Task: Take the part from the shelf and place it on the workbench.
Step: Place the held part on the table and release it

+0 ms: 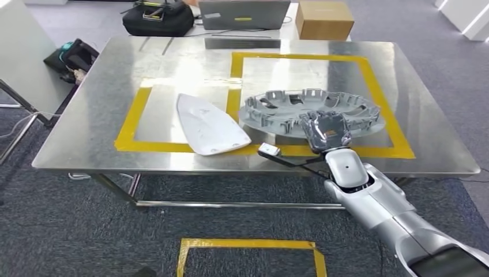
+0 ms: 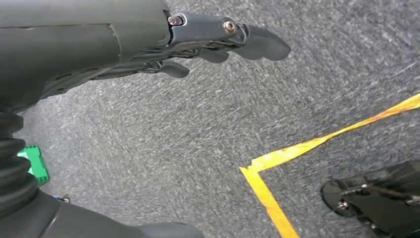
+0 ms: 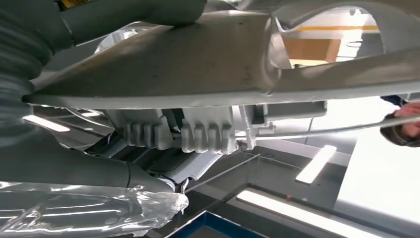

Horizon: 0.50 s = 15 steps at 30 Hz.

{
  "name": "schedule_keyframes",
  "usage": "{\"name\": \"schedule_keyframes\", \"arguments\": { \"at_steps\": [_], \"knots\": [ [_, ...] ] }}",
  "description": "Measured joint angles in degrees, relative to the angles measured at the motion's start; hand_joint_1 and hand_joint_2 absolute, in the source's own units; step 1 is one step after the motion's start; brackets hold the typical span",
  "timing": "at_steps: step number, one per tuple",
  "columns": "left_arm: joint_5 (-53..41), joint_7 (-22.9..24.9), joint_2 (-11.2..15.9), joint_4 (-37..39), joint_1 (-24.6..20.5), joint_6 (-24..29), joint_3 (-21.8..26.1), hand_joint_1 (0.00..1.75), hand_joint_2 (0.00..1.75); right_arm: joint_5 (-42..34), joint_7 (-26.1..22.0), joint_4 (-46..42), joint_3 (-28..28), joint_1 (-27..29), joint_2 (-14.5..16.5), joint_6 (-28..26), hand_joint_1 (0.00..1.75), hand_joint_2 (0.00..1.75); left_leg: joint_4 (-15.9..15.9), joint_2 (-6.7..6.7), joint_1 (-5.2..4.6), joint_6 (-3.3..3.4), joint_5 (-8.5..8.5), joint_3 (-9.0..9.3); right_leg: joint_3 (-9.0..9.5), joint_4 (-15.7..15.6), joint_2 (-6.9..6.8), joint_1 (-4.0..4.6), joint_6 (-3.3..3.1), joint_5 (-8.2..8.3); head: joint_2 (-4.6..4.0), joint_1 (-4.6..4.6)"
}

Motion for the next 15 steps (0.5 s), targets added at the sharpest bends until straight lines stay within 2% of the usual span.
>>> {"name": "schedule_keyframes", "arguments": {
  "at_steps": [2, 3, 4, 5, 7, 8, 9, 11, 13, 15],
  "knots": [
    [0.0, 0.0, 0.0, 0.0, 0.0, 0.0, 0.0, 0.00, 1.75, 0.0, 0.0, -0.1, 0.0, 0.5, 0.0, 0.2, 1.75, 1.75, 0.1, -0.05, -0.07, -0.07, -0.48, 0.67, -4.68, 7.7, 0.06, 0.21, -0.25, -2.42, 0.00, 0.11],
    [0.0, 0.0, 0.0, 0.0, 0.1, 0.0, 0.0, 0.00, 1.75, 0.0, 0.0, -0.1, 0.0, 0.7, 0.0, 0.3, 1.75, 1.75, 0.1, -0.12, -0.09, -0.16, -0.84, 1.14, -6.24, 9.6, 0.07, 0.28, -0.34, -2.43, 0.00, 0.16],
    [0.0, 0.0, -0.1, 0.0, 0.2, 0.0, 0.0, 0.00, 1.75, 0.0, -0.1, -0.2, -0.1, 1.0, 0.0, 0.3, 1.75, 1.75, 0.1, -0.21, -0.09, -0.31, -1.27, 1.76, -6.85, 9.3, 0.06, 0.31, -0.48, -1.46, 0.00, 0.20],
    [0.0, 0.0, -0.1, 0.0, 0.3, 0.0, 0.0, 0.00, 1.75, 0.0, -0.1, -0.2, -0.1, 1.1, 0.0, 0.4, 1.75, 1.75, 0.1, -0.30, -0.07, -0.52, -1.77, 2.52, -6.41, 6.7, 0.05, 0.32, -0.63, 0.56, 0.00, 0.20],
    [0.0, 0.0, -0.1, 0.0, 0.4, 0.0, 0.0, 0.00, 1.75, 0.0, -0.1, -0.4, -0.2, 1.1, -0.1, 0.4, 1.75, 1.75, 0.2, -0.37, -0.07, -1.14, -2.93, 4.05, -4.31, -0.9, 0.09, 0.40, -0.88, 5.61, 0.00, 0.21],
    [0.0, 0.0, -0.1, 0.0, 0.3, 0.0, 0.0, 0.00, 1.75, 0.0, -0.1, -0.4, -0.2, 1.1, -0.1, 0.4, 1.75, 1.75, 0.2, -0.38, -0.09, -1.48, -3.40, 4.52, -3.24, -3.7, 0.16, 0.51, -1.15, 6.98, 0.00, 0.16],
    [0.0, 0.0, 0.0, 0.0, 0.2, 0.1, 0.0, 0.00, 1.75, 0.0, -0.1, -0.6, -0.2, 1.1, -0.2, 0.4, 1.75, 1.75, 0.1, -0.36, -0.09, -1.84, -3.74, 4.78, -2.67, -5.2, 0.26, 0.65, -1.49, 7.68, 0.00, 0.11],
    [0.0, 0.0, 0.0, 0.0, 0.1, 0.1, 0.0, 0.00, 1.75, 0.0, -0.1, -0.9, -0.2, 1.1, -0.3, 0.5, 1.75, 1.75, 0.1, -0.33, -0.04, -2.49, -3.92, 5.05, -2.01, -5.7, 0.44, 0.86, -2.49, 7.10, 0.00, 0.04],
    [0.0, 0.0, 0.0, 0.0, 0.0, 0.2, 0.0, 0.00, 1.75, 0.0, -0.1, -1.1, -0.4, 1.1, -0.3, 0.5, 1.75, 1.75, 1.9, -0.16, 0.07, -3.16, -3.70, 4.37, -1.24, -6.1, 0.55, 0.73, -3.35, 6.77, 0.00, 0.01],
    [0.0, 0.0, -0.1, 0.0, 0.0, 0.2, 0.0, 0.00, 1.75, 0.0, 0.0, -1.3, -0.6, 1.1, -0.4, 0.4, 1.75, 1.75, 7.6, 0.10, 0.29, -3.93, -4.38, 0.82, 0.01, -6.5, 0.62, 0.54, -3.94, 6.07, 0.00, -0.13]
  ]
}}
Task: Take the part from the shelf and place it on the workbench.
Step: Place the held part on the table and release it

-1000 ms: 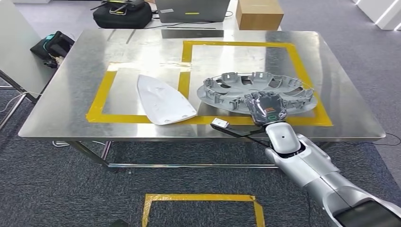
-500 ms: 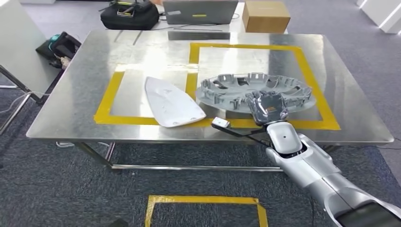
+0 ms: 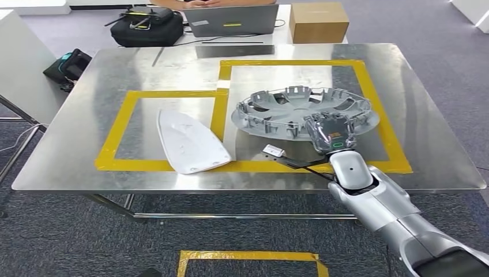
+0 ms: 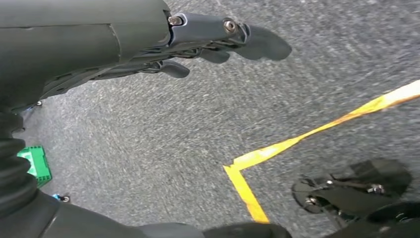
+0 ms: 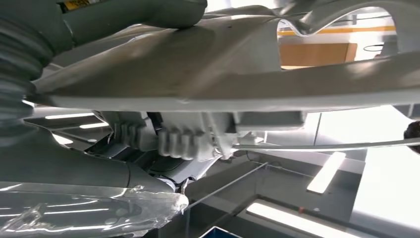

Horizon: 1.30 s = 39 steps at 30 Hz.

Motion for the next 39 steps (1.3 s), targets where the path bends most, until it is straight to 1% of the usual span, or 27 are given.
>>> {"name": "schedule_keyframes", "arguments": {
  "at_steps": [2, 3, 4, 5, 6, 8, 9, 10, 11, 12, 13, 14, 15, 17, 18, 19, 20, 22, 23, 24, 25, 26, 29, 30, 33, 37, 39],
  "knots": [
    [0.0, 0.0, -0.1, 0.0, 0.1, 0.0, 0.0, 0.00, 1.75, 0.0, 0.0, 0.0, 0.0, 0.4, 0.0, 0.0, 1.75, 1.75, 6.5, 0.12, 0.24, -0.59, -2.78, -4.80, 1.33, -0.2, 0.01, -0.05, -0.17, -1.07, 0.00, -0.07],
    [0.0, 0.0, -0.1, 0.0, 0.2, 0.0, 0.0, 0.00, 1.75, 0.0, 0.0, 0.0, 0.0, 0.7, 0.0, 0.0, 1.75, 1.75, 8.2, 0.13, 0.30, -0.70, -4.28, -6.60, 2.14, -0.3, 0.03, -0.08, -0.14, -1.75, 0.00, -0.06],
    [0.0, 0.0, 0.0, 0.0, 0.3, 0.0, 0.0, 0.00, 1.75, 0.0, -0.1, 0.0, 0.0, 0.9, 0.0, 0.0, 1.75, 1.75, 8.2, 0.15, 0.32, -0.71, -5.03, -7.69, 3.08, -0.3, 0.05, -0.14, -0.08, -2.49, 0.00, -0.07],
    [-0.1, 0.0, 0.0, 0.0, 0.4, 0.0, 0.0, 0.00, 1.75, 0.0, -0.1, 0.0, 0.0, 1.1, 0.0, 0.0, 1.75, 1.75, 6.8, 0.16, 0.33, -0.64, -4.72, -8.12, 4.15, -0.3, 0.07, -0.22, 0.03, -3.29, 0.00, -0.09],
    [-0.1, 0.0, 0.0, 0.0, 0.5, 0.0, 0.0, 0.00, 1.75, 0.0, -0.1, 0.0, 0.0, 1.1, 0.0, 0.0, 1.75, 1.75, 4.0, 0.20, 0.32, -0.49, -2.63, -7.92, 5.25, -0.3, 0.08, -0.29, 0.26, -4.13, 0.00, -0.08],
    [-0.1, 0.1, 0.0, 0.0, 0.7, 0.2, 0.0, 0.00, 1.75, 0.0, -0.2, 0.0, 0.0, 1.1, 0.0, 0.0, 1.75, 1.75, -3.3, 0.62, 0.28, -0.06, 5.29, -7.12, 7.11, -0.4, 0.14, -0.21, 0.93, -5.83, 0.01, -0.19],
    [-0.1, 0.2, 0.0, 0.0, 0.8, 0.2, 0.0, 0.00, 1.75, 0.0, -0.2, 0.1, 0.0, 1.2, 0.0, 0.0, 1.75, 1.75, -5.9, 0.79, 0.22, 0.12, 8.55, -6.70, 7.87, -0.7, 0.19, -0.11, 1.32, -6.68, 0.01, -0.16],
    [-0.1, 0.4, 0.0, 0.0, 0.9, 0.3, 0.0, 0.00, 1.75, 0.0, -0.2, 0.1, 0.0, 1.2, 0.0, 0.0, 1.75, 1.75, -7.5, 0.88, 0.18, 0.37, 10.43, -6.27, 8.82, -0.9, 0.23, 0.00, 1.74, -7.13, 0.01, -0.12],
    [-0.1, 0.5, 0.0, 0.0, 0.9, 0.5, 0.0, 0.00, 1.75, 0.0, -0.2, 0.1, 0.0, 1.1, 0.0, 0.0, 1.75, 1.75, -8.2, 0.83, 0.14, 0.64, 10.38, -5.65, 9.76, -1.1, 0.26, 0.04, 2.14, -7.15, 0.01, -0.03],
    [-0.1, 0.6, 0.0, 0.0, 0.8, 0.7, 0.0, 0.00, 1.75, 0.0, -0.2, 0.1, 0.0, 0.9, 0.0, 0.0, 1.75, 1.75, -8.2, 0.71, 0.19, 0.97, 10.11, -4.88, 10.19, -1.0, 0.21, 0.01, 2.51, -6.94, 0.01, 0.15],
    [-0.1, 0.7, 0.0, 0.0, 0.6, 1.0, 0.0, 0.00, 1.75, 0.0, -0.2, 0.0, 0.0, 0.7, 0.0, 0.0, 1.75, 1.75, -8.5, 0.64, 0.26, 1.40, 9.74, -4.12, 10.23, 0.1, 0.13, -0.01, 2.82, -6.55, 0.01, 0.32],
    [-0.1, 0.7, 0.0, 0.0, 0.4, 1.3, 0.0, 0.00, 1.75, 0.0, -0.2, 0.0, -0.1, 0.4, 0.0, 0.0, 1.75, 1.75, -8.6, 0.60, 0.30, 1.76, 9.37, -3.49, 9.23, 2.0, 0.05, -0.02, 3.00, -6.59, -0.01, 0.57],
    [-0.1, 0.7, 0.1, 0.0, 0.2, 1.7, 0.0, 0.00, 1.75, 0.0, -0.1, 0.0, -0.1, 0.2, 0.0, 0.0, 1.75, 1.75, -8.7, 0.54, 0.31, 2.08, 8.98, -3.03, 7.32, 5.1, -0.03, 0.01, 3.12, -7.61, -0.01, 0.78],
    [-0.3, 0.8, 0.2, 0.0, 0.0, 2.0, 0.0, 0.00, 1.75, 0.0, -0.1, 0.0, -0.1, 0.1, 0.0, 0.0, 1.75, 1.75, -8.6, 0.40, 0.12, 2.49, 8.18, -2.45, 2.63, 11.7, -0.09, 0.19, 3.09, -11.16, -0.01, 1.09],
    [-0.5, 0.8, 0.3, 0.0, 0.0, 2.0, 0.0, 0.00, 1.75, 0.0, -0.1, 0.0, -0.1, 0.1, 0.0, 0.0, 1.75, 1.75, -8.6, 0.28, -0.01, 2.61, 7.75, -2.05, 0.49, 14.1, -0.09, 0.33, 3.00, -12.56, -0.01, 1.12],
    [-0.8, 0.9, 0.3, 0.0, 0.0, 2.0, -0.1, 0.00, 1.75, 0.0, -0.2, 0.0, -0.1, 0.2, 0.0, 0.0, 1.75, 1.75, -8.6, 0.14, -0.13, 2.69, 7.36, -1.61, -0.76, 14.8, -0.09, 0.46, 2.84, -12.75, 0.00, 1.17],
    [-1.0, 0.9, 0.3, 0.0, 0.0, 2.0, -0.2, 0.00, 1.75, 0.0, -0.2, 0.0, 0.0, 0.3, 0.0, 0.0, 1.31, 1.31, -8.5, -0.04, -0.28, 2.75, 6.97, -1.10, -1.27, 13.7, -0.09, 0.60, 2.62, -11.49, 0.00, 1.21],
    [-1.6, 1.1, 0.2, 0.0, 0.1, 2.0, -0.6, 0.00, 1.75, 0.0, -0.2, 0.2, -0.1, 0.0, 0.0, -0.1, 0.44, 0.44, -8.5, -0.35, -0.56, 2.72, 6.35, -0.17, 0.00, 6.6, -0.12, 1.02, 1.69, -5.59, 0.00, 1.27],
    [-1.8, 1.3, 0.1, 0.0, 0.0, 2.0, -0.8, 0.00, 1.31, 0.0, -0.2, 0.2, -0.1, -0.2, 0.0, -0.1, 0.00, 0.00, -8.5, -0.46, -0.73, 2.62, 6.14, 0.16, 0.78, 3.0, -0.16, 1.26, 1.17, -3.28, 0.00, 1.20],
    [-2.0, 1.6, 0.1, 0.0, 0.0, 2.1, -1.0, 0.00, 0.87, 0.0, -0.2, 0.3, -0.1, -0.5, 0.0, -0.1, 0.00, 0.00, -8.5, -0.48, -0.82, 2.43, 6.02, 0.26, 1.44, 0.5, -0.18, 1.50, 0.70, -1.83, 0.00, 1.16],
    [-2.1, 1.7, 0.0, 0.0, 0.0, 2.2, -1.1, 0.00, 0.44, 0.0, -0.2, 0.3, 0.0, -0.7, 0.0, -0.3, 0.00, 0.00, -8.5, -0.47, -0.87, 2.18, 6.03, 0.27, 1.62, -0.6, -0.19, 1.65, 0.36, -1.34, 0.00, 1.08],
    [-2.1, 1.8, 0.0, 0.0, -0.1, 2.4, -1.1, 0.00, 0.00, 0.0, -0.3, 0.4, 0.0, -0.8, 0.0, -0.4, 0.00, 0.00, -8.5, -0.43, -0.92, 2.30, 6.01, 0.20, 1.76, -0.8, -0.14, 1.70, 0.44, -1.27, 0.00, 1.01],
    [-2.2, 1.8, 0.1, 0.0, 0.0, 2.7, -1.5, 0.00, 0.00, 0.0, -0.2, 0.6, -0.1, -1.0, 0.0, -0.7, 0.00, 0.00, -8.5, -0.33, -0.93, 3.43, 5.99, 0.06, 2.00, -0.9, 0.14, 1.66, 0.97, -0.49, 0.00, 0.90],
    [-2.3, 1.8, 0.1, 0.0, 0.0, 2.7, -1.6, 0.00, 0.00, 0.0, -0.2, 0.7, -0.1, -1.0, 0.0, -0.7, 0.00, 0.00, -8.5, -0.32, -0.93, 3.55, 6.03, 0.05, 1.96, -0.9, 0.22, 1.68, 0.92, -0.54, 0.00, 0.87],
    [-2.3, 1.8, 0.1, 0.0, -0.2, 2.9, -1.9, 0.00, 0.00, 0.0, -0.2, 0.8, 0.0, -1.0, 0.0, -0.8, 0.00, 0.00, -8.8, -0.29, -0.91, 3.41, 6.03, 0.13, 1.90, -0.9, 0.25, 1.74, 0.65, -0.71, 0.00, 0.86],
    [-2.4, 2.7, 0.1, 0.0, -0.2, 3.6, -2.2, 0.00, 0.00, 0.0, -0.1, 1.0, 0.0, -1.0, 0.0, -0.8, 0.00, 0.00, -9.0, -0.29, -0.77, 2.29, 5.91, 0.17, 1.88, -0.9, 0.20, 1.81, 0.36, -0.88, 0.00, 0.87],
    [-2.4, 3.1, 0.3, 0.0, -0.2, 3.7, -2.3, 0.00, 0.00, 0.0, -0.1, 1.0, 0.0, -1.0, 0.0, -0.8, 0.00, 0.00, -8.9, -0.30, -0.86, 2.34, 5.66, 0.15, 1.92, -1.0, 0.19, 1.72, 0.44, -0.92, 0.00, 0.86]
  ]
}}
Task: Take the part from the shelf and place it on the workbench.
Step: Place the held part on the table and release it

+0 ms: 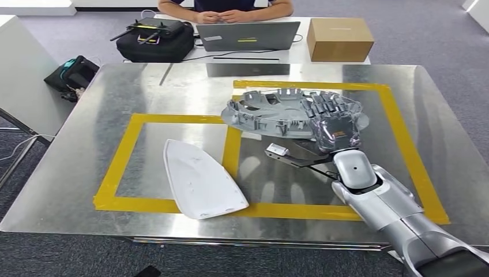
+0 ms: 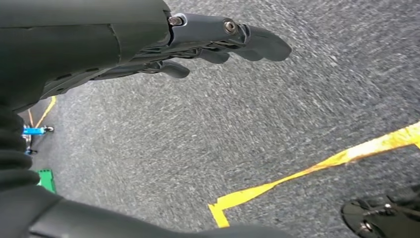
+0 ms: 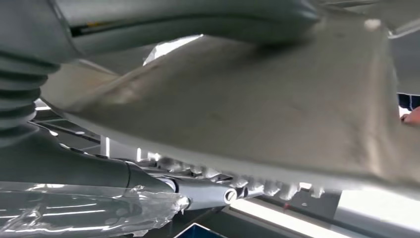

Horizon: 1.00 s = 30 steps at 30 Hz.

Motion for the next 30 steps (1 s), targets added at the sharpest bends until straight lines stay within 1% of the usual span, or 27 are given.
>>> {"name": "schedule_keyframes", "arguments": {
  "at_steps": [2, 3, 4, 5, 7, 8, 9, 10, 11, 12, 13, 14, 15, 16, 18, 19, 20, 21, 22, 23, 24, 25, 26, 27, 28, 29, 30],
  "knots": [
    [0.0, 0.2, 0.1, 0.0, 0.0, 0.1, 0.0, 0.00, 0.00, 0.0, 0.0, 0.0, 0.0, -0.1, 0.0, 0.0, 0.00, 0.00, -0.1, 0.02, -0.05, 0.37, 0.03, 0.12, 0.14, -0.1, 0.00, -0.06, 0.30, 0.07, 0.00, -0.02],
    [0.1, 0.2, 0.1, 0.0, 0.0, 0.1, 0.0, 0.00, 0.00, 0.0, 0.1, 0.0, 0.0, -0.1, 0.0, 0.0, 0.00, 0.00, -0.4, 0.10, 0.12, 0.44, 0.24, 0.34, 0.03, 0.1, -0.01, -0.02, 0.49, -0.19, 0.00, 0.00],
    [0.1, 0.2, 0.1, 0.0, 0.0, 0.1, 0.0, 0.00, 0.00, 0.0, 0.1, 0.1, 0.0, -0.2, 0.0, 0.0, 0.00, 0.00, -0.8, 0.18, 0.32, 0.49, 0.47, 0.55, -0.45, 1.2, -0.03, 0.00, 0.75, -1.03, 0.00, 0.14],
    [0.2, 0.2, 0.1, 0.0, 0.0, 0.1, 0.0, 0.00, 0.00, 0.0, 0.1, 0.1, 0.0, -0.3, 0.0, -0.1, 0.00, 0.00, -1.1, 0.27, 0.55, 0.50, 0.63, 0.74, -1.46, 3.4, -0.07, -0.02, 1.00, -2.53, 0.00, 0.29],
    [0.2, 0.2, 0.2, 0.0, 0.0, 0.0, 0.0, 0.00, 0.00, 0.0, 0.1, 0.2, 0.0, -0.3, 0.0, -0.1, 0.00, 0.00, -1.3, 0.35, 0.74, 0.49, 0.69, 0.83, -4.90, 11.1, -0.14, -0.36, 1.58, -6.42, 0.00, 0.55],
    [0.2, 0.2, 0.2, 0.0, 0.0, -0.1, 0.0, 0.00, 0.00, 0.0, 0.1, 0.3, 0.0, -0.1, 0.0, -0.2, 0.00, 0.00, -1.2, 0.36, 0.78, 0.48, 0.69, 0.81, -6.55, 14.7, -0.17, -0.57, 1.87, -7.66, 0.00, 0.56],
    [0.3, 0.2, 0.2, 0.0, 0.0, -0.1, 0.0, 0.00, 0.00, 0.0, 0.1, 0.4, 0.1, 0.0, 0.0, -0.2, 0.00, 0.00, -1.2, 0.35, 0.85, 0.45, 0.69, 0.79, -7.53, 16.7, -0.19, -0.79, 2.18, -7.87, 0.00, 0.56],
    [0.3, 0.2, 0.2, 0.0, 0.1, -0.1, 0.0, 0.00, 0.00, 0.0, 0.1, 0.5, 0.1, 0.1, 0.0, -0.2, 0.00, 0.00, -1.1, 0.32, 0.97, 0.35, 0.68, 0.76, -7.47, 16.6, -0.22, -1.03, 2.51, -6.92, 0.00, 0.57],
    [0.3, 0.2, 0.1, 0.0, 0.1, -0.2, 0.0, 0.00, 0.00, 0.0, 0.1, 0.5, 0.1, 0.1, 0.0, -0.2, 0.00, 0.00, -0.9, 0.28, 1.14, 0.17, 0.63, 0.74, -6.30, 14.2, -0.26, -1.29, 2.85, -5.03, 0.00, 0.56],
    [0.4, 0.2, 0.2, 0.0, 0.1, -0.2, 0.0, 0.00, 0.00, 0.0, 0.1, 0.6, 0.1, -0.1, 0.0, -0.2, 0.00, 0.00, -0.5, 0.24, 1.34, -0.14, 0.50, 0.66, -4.32, 10.2, -0.34, -1.61, 3.29, -2.90, 0.00, 0.59],
    [0.4, 0.2, 0.2, 0.0, 0.1, -0.3, 0.0, 0.00, 0.00, 0.0, 0.1, 0.6, 0.1, -0.3, 0.0, -0.2, 0.00, 0.00, 0.0, 0.18, 1.45, -0.58, 0.32, 0.43, -2.19, 6.4, -0.26, -1.73, 3.62, -1.46, 0.00, 0.65],
    [0.4, 0.2, 0.3, 0.0, 0.1, -0.3, 0.0, 0.00, 0.00, 0.0, 0.1, 0.6, 0.1, -0.4, 0.0, -0.3, 0.00, 0.00, 0.5, 0.12, 1.46, -1.02, 0.21, 0.18, -0.67, 3.7, -0.15, -1.82, 3.60, -0.59, 0.00, 0.68],
    [0.4, 0.2, 0.3, 0.0, 0.1, -0.3, 0.0, 0.00, 0.00, 0.0, 0.1, 0.6, 0.1, -0.6, 0.0, -0.3, 0.00, 0.00, 0.9, 0.05, 1.42, -1.44, 0.20, -0.09, 0.11, 2.3, -0.02, -1.82, 3.34, -0.47, 0.00, 0.66],
    [0.5, 0.2, 0.3, 0.0, 0.1, -0.3, 0.0, 0.00, 0.00, 0.0, 0.1, 0.7, 0.2, -0.6, 0.0, -0.4, 0.00, 0.00, 1.2, -0.02, 1.34, -1.82, 0.35, -0.35, 0.15, 2.4, 0.15, -1.66, 2.79, -0.69, 0.00, 0.59],
    [0.6, 0.2, 0.3, 0.0, 0.2, -0.4, 0.0, 0.00, 0.00, 0.1, 0.0, 0.7, 0.2, -0.6, 0.1, -0.4, 0.00, 0.00, 1.5, -0.01, 1.38, -2.41, 0.42, -0.75, -0.57, 2.6, 0.13, -1.69, 1.45, -0.47, 0.00, 0.44],
    [0.6, 0.2, 0.3, 0.0, 0.3, -0.4, 0.0, 0.00, 0.00, 0.1, 0.0, 0.7, 0.2, -0.7, 0.1, -0.4, 0.00, 0.00, 2.2, 0.08, 1.41, -2.70, -0.42, -1.19, -0.95, 2.6, 0.11, -1.72, 0.83, -0.18, 0.00, 0.33],
    [0.6, 0.2, 0.3, 0.0, 0.4, -0.5, 0.0, 0.00, 0.00, 0.1, 0.0, 0.7, 0.2, -0.8, 0.1, -0.4, 0.00, 0.00, 3.8, 0.19, 1.44, -2.93, -1.98, -1.94, -1.33, 2.6, 0.07, -1.78, 0.24, 0.16, 0.00, 0.21],
    [0.6, 0.2, 0.3, 0.0, 0.4, -0.5, 0.0, 0.00, 0.00, 0.1, 0.0, 0.7, 0.2, -0.9, 0.1, -0.4, 0.00, 0.00, 7.0, 0.30, 1.46, -3.14, -4.40, -3.16, -1.77, 2.6, 0.01, -1.78, -0.22, 0.52, 0.00, 0.05],
    [0.6, 0.2, 0.2, 0.0, 0.3, -0.5, 0.0, 0.00, 0.00, 0.1, 0.0, 0.7, 0.2, -0.9, 0.1, -0.4, 0.00, 0.00, 11.0, 0.36, 1.46, -3.30, -6.97, -4.60, -2.27, 2.6, -0.06, -1.71, -0.51, 0.87, 0.00, -0.07],
    [0.6, 0.2, 0.2, 0.0, 0.3, -0.5, 0.0, 0.00, 0.00, 0.1, 0.0, 0.7, 0.2, -0.9, 0.1, -0.4, 0.00, 0.00, 14.9, 0.37, 1.46, -3.37, -9.02, -5.89, -2.79, 2.6, -0.13, -1.62, -0.66, 1.23, 0.00, -0.09],
    [0.7, 0.2, 0.2, 0.0, 0.3, -0.5, 0.0, 0.00, 0.00, 0.1, 0.0, 0.7, 0.2, -0.9, 0.1, -0.4, 0.00, 0.00, 17.8, 0.37, 1.44, -3.36, -10.21, -6.60, -3.32, 2.6, -0.19, -1.53, -0.71, 1.63, 0.00, -0.10],
    [0.7, 0.2, 0.2, 0.0, 0.3, -0.5, 0.0, 0.00, 0.00, 0.1, 0.0, 0.7, 0.2, -0.9, 0.1, -0.4, 0.00, 0.00, 18.6, 0.37, 1.42, -3.24, -10.16, -6.29, -3.81, 2.6, -0.23, -1.45, -0.68, 2.02, 0.00, -0.10],
    [0.7, 0.2, 0.2, 0.0, 0.3, -0.5, 0.0, 0.00, 0.00, 0.1, 0.0, 0.7, 0.2, -1.0, 0.1, -0.4, 0.00, 0.00, 17.1, 0.37, 1.38, -3.03, -9.11, -4.82, -4.27, 2.6, -0.24, -1.38, -0.59, 2.41, 0.00, -0.10],
    [0.7, 0.2, 0.2, 0.0, 0.3, -0.5, 0.0, 0.00, 0.00, 0.1, 0.0, 0.7, 0.2, -1.0, 0.1, -0.4, 0.00, 0.00, 13.8, 0.37, 1.32, -2.73, -7.65, -2.35, -4.66, 2.6, -0.24, -1.33, -0.47, 2.80, -0.01, -0.10],
    [0.7, 0.2, 0.2, 0.0, 0.2, -0.5, 0.0, 0.00, 0.00, 0.1, 0.0, 0.7, 0.2, -1.1, 0.1, -0.4, 0.00, 0.00, 9.6, 0.38, 1.21, -2.39, -6.60, 0.60, -5.00, 2.6, -0.23, -1.25, -0.28, 3.17, 0.00, -0.10],
    [0.7, 0.2, 0.2, 0.0, 0.1, -0.5, 0.0, 0.00, 0.00, 0.1, 0.0, 0.7, 0.2, -1.3, 0.1, -0.4, 0.00, 0.00, 5.7, 0.37, 1.08, -2.12, -5.98, 3.13, -5.29, 2.6, -0.24, -1.17, -0.04, 3.55, -0.01, -0.07],
    [0.7, 0.2, 0.2, 0.0, 0.0, -0.5, 0.0, 0.00, 0.00, 0.1, 0.0, 0.7, 0.2, -1.4, 0.1, -0.4, 0.00, 0.00, 3.1, 0.35, 0.94, -1.93, -5.82, 4.73, -5.50, 2.6, -0.24, -1.12, 0.25, 3.96, 0.00, -0.06]
  ]
}}
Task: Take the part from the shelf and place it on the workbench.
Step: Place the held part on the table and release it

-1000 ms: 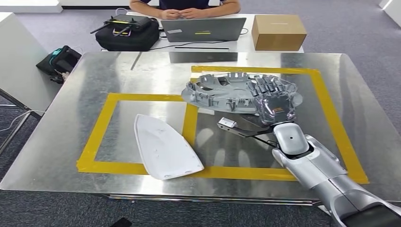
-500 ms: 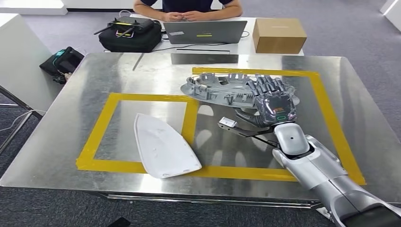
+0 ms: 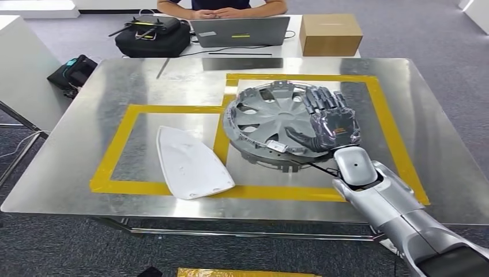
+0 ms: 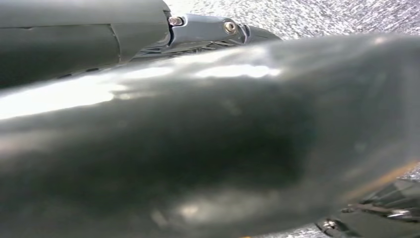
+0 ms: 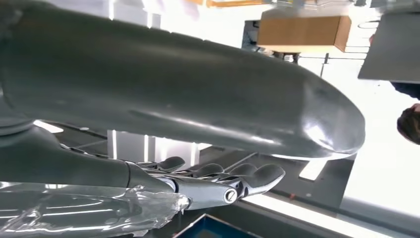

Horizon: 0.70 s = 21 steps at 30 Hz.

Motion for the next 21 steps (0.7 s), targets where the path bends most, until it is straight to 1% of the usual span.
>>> {"name": "schedule_keyframes", "arguments": {
  "at_steps": [1, 3, 4, 5, 6, 7, 8, 9, 10, 11, 12, 13, 14, 15, 16, 17, 18, 19, 20, 21],
  "knots": [
    [0.0, 0.0, 0.0, 0.0, -0.1, 0.0, 0.0, 0.00, 0.00, 0.0, 0.0, 0.0, 0.0, -0.1, 0.0, 0.0, 0.00, 0.00, -1.3, -0.02, -0.15, 0.17, -0.09, 0.61, -0.15, -0.1, -0.02, 0.00, 0.32, 0.45, 0.00, -0.02],
    [0.0, 0.0, -0.1, 0.0, 0.0, 0.0, 0.0, 0.00, 0.00, 0.0, 0.0, 0.0, 0.0, -0.2, 0.0, 0.0, 0.00, 0.00, -1.8, 0.03, -0.17, 0.69, 0.64, 0.11, -0.42, -0.5, 0.01, -0.12, 1.05, 1.29, 0.00, -0.06],
    [0.0, 0.0, -0.1, 0.0, 0.0, 0.0, 0.0, 0.00, 0.00, 0.0, 0.0, 0.0, 0.0, -0.2, 0.0, 0.0, 0.00, 0.00, -1.9, 0.11, -0.10, 1.08, 1.20, -0.28, -0.82, -0.3, 0.01, -0.15, 1.38, 0.80, -0.01, 0.01],
    [0.0, 0.0, 0.0, 0.0, 0.0, 0.0, 0.0, 0.00, 0.00, 0.0, 0.0, 0.1, 0.0, -0.2, 0.0, 0.0, 0.00, 0.00, -2.1, 0.19, 0.01, 1.48, 1.82, -0.75, -1.45, 0.9, 0.01, -0.14, 1.65, -0.64, -0.01, 0.16],
    [0.0, 0.0, 0.0, 0.0, 0.0, 0.0, 0.0, 0.00, 0.00, 0.0, 0.0, 0.1, 0.0, -0.3, 0.0, 0.0, 0.00, 0.00, -2.2, 0.26, 0.09, 1.78, 2.40, -1.30, -2.34, 3.3, 0.00, -0.14, 1.83, -3.00, -0.01, 0.25],
    [0.0, 0.0, 0.0, 0.0, 0.0, 0.0, 0.0, 0.00, 0.00, 0.0, -0.1, 0.1, 0.0, -0.3, 0.0, 0.0, 0.00, 0.00, -2.2, 0.28, 0.04, 2.00, 2.92, -1.95, -3.31, 6.9, -0.05, -0.09, 1.95, -5.89, -0.01, 0.39],
    [0.0, 0.0, 0.0, 0.0, 0.0, 0.0, 0.0, 0.00, 0.00, 0.0, -0.1, 0.1, 0.0, -0.3, 0.0, 0.0, 0.00, 0.00, -2.2, 0.28, -0.02, 2.13, 3.43, -2.60, -4.14, 10.7, -0.06, -0.07, 2.03, -8.27, 0.00, 0.43],
    [0.0, 0.0, 0.0, 0.0, 0.0, -0.1, 0.0, 0.00, 0.00, 0.0, -0.1, 0.2, 0.0, -0.3, 0.0, 0.0, 0.00, 0.00, -2.2, 0.28, -0.10, 2.17, 3.95, -3.28, -4.60, 13.8, -0.06, -0.03, 2.06, -9.58, 0.00, 0.40],
    [0.0, 0.0, 0.0, 0.0, 0.1, -0.1, 0.0, 0.00, 0.00, 0.0, -0.1, 0.2, 0.0, -0.3, 0.0, 0.0, 0.00, 0.00, -2.2, 0.28, -0.16, 2.17, 4.51, -4.00, -4.31, 15.4, -0.05, 0.02, 2.03, -9.60, 0.00, 0.41],
    [0.0, 0.0, 0.0, 0.0, 0.1, -0.2, 0.0, 0.00, 0.00, 0.0, -0.1, 0.3, 0.1, -0.3, 0.0, 0.0, 0.00, 0.00, -2.1, 0.27, -0.20, 2.11, 5.05, -4.68, -3.04, 14.9, -0.05, 0.08, 1.93, -8.47, 0.00, 0.40],
    [0.0, 0.0, 0.0, 0.0, 0.1, -0.2, 0.0, 0.00, 0.00, 0.0, -0.1, 0.3, 0.1, -0.3, 0.0, 0.0, 0.00, 0.00, -2.1, 0.26, -0.22, 2.01, 5.58, -5.29, -0.80, 12.5, -0.05, 0.13, 1.77, -6.90, 0.00, 0.40],
    [0.0, 0.0, 0.0, 0.0, 0.1, -0.2, 0.0, 0.00, 0.00, 0.0, -0.1, 0.3, 0.1, -0.4, 0.0, 0.0, 0.00, 0.00, -2.1, 0.26, -0.21, 1.84, 6.08, -5.80, 2.03, 8.6, -0.04, 0.20, 1.57, -5.85, 0.00, 0.40],
    [0.0, 0.1, 0.0, 0.0, 0.1, -0.1, 0.0, 0.00, 0.00, -0.1, -0.2, 0.3, 0.0, -0.4, 0.0, 0.0, 0.00, 0.00, -2.2, 0.30, -0.22, 1.60, 6.54, -6.23, 5.10, 4.1, 0.00, 0.35, 1.39, -5.62, 0.00, 0.36],
    [0.0, 0.2, 0.0, 0.0, 0.1, -0.1, 0.0, 0.00, 0.00, -0.1, -0.2, 0.3, 0.0, -0.5, 0.1, -0.1, 0.00, 0.00, -2.3, 0.34, -0.18, 1.33, 7.11, -6.52, 7.37, 0.5, 0.02, 0.51, 1.19, -5.88, 0.00, 0.32],
    [0.0, 0.4, -0.1, 0.0, 0.1, 0.0, 0.0, 0.00, 0.00, -0.2, -0.3, 0.3, 0.0, -0.6, 0.1, -0.1, 0.00, 0.00, -2.4, 0.39, -0.11, 1.03, 7.72, -6.77, 8.67, -1.8, 0.07, 0.71, 1.01, -6.26, 0.00, 0.33],
    [0.0, 0.6, -0.1, 0.0, 0.1, 0.1, 0.0, 0.00, 0.00, -0.2, -0.3, 0.3, 0.0, -0.6, 0.2, -0.1, 0.00, 0.00, -2.7, 0.43, -0.04, 0.70, 8.30, -6.90, 9.19, -2.9, 0.10, 0.91, 0.83, -6.27, 0.00, 0.32],
    [0.0, 0.7, 0.0, 0.0, 0.2, 0.1, 0.0, 0.00, 0.00, -0.3, -0.3, 0.4, 0.0, -0.6, 0.2, -0.2, 0.00, 0.00, -2.9, 0.34, 0.00, 0.39, 8.76, -7.05, 8.99, -3.2, 0.05, 0.83, 0.57, -5.82, 0.00, 0.37],
    [0.0, 0.9, 0.0, 0.0, 0.3, 0.2, 0.0, 0.00, 0.00, -0.3, -0.3, 0.4, 0.0, -0.6, 0.2, -0.2, 0.00, 0.00, -2.8, 0.26, -0.02, 0.04, 8.46, -7.33, 8.77, -3.5, 0.02, 0.69, 0.28, -5.28, -0.01, 0.33],
    [0.0, 1.0, 0.1, 0.0, 0.4, 0.3, 0.0, 0.00, 0.00, -0.4, -0.4, 0.5, 0.0, -0.6, 0.3, -0.2, 0.00, 0.00, -2.0, 0.19, -0.06, -0.34, 7.32, -7.85, 8.56, -3.7, -0.07, 0.45, -0.10, -4.82, -0.01, 0.14],
    [-0.1, 1.1, 0.1, 0.0, 0.4, 0.4, 0.0, 0.00, 0.00, -0.4, -0.4, 0.5, 0.0, -0.5, 0.3, -0.2, 0.00, 0.00, 0.2, 0.13, -0.07, -0.68, 5.44, -8.78, 8.30, -3.9, -0.17, 0.20, -0.46, -4.42, -0.01, -0.06]
  ]
}}
